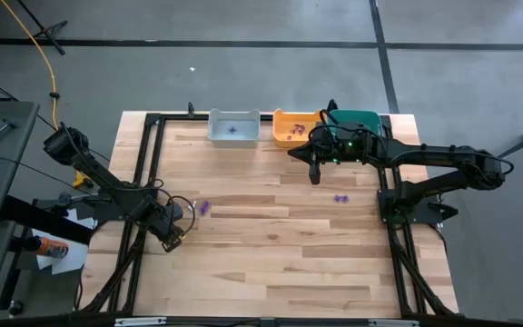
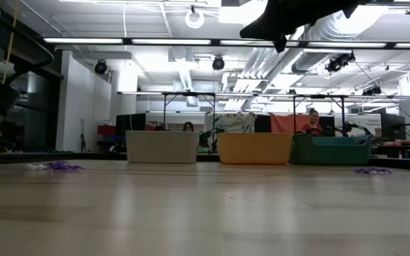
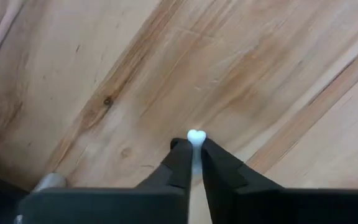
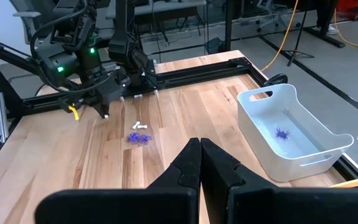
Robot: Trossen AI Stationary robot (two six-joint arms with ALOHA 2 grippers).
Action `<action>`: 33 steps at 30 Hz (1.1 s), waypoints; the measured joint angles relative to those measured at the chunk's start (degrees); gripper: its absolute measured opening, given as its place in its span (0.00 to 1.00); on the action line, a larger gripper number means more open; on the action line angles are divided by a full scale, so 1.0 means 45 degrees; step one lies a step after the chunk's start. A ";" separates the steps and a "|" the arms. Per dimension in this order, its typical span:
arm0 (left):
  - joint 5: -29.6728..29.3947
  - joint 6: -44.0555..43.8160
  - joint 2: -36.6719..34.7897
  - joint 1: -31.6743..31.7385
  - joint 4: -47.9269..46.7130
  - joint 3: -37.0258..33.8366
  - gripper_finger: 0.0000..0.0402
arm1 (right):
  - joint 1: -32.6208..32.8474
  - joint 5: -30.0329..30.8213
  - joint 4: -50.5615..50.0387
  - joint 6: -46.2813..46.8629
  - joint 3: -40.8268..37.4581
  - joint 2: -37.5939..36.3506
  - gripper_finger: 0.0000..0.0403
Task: Sort Halloween decoration
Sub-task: Put the white bone toy into the green bin
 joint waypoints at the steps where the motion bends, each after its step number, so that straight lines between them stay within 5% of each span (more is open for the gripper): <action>1: 0.0026 0.0051 -0.0003 0.0000 -0.0011 0.0002 0.03 | 0.0000 0.0000 0.0000 0.0000 0.0000 0.0000 0.00; 25: 0.0028 0.0073 -0.0335 0.0519 0.0272 0.0063 0.00 | 0.0000 0.0277 0.0005 0.0000 0.0000 0.0000 0.00; 30: -0.2192 0.1044 -0.0765 0.1413 0.2389 0.0636 0.00 | 0.0000 0.0277 0.0015 0.0000 0.0000 0.0005 0.00; 33: -0.2225 0.2268 -0.0788 0.2120 0.3753 0.0505 0.00 | 0.0000 0.0277 0.0083 0.0000 0.0000 0.0005 0.00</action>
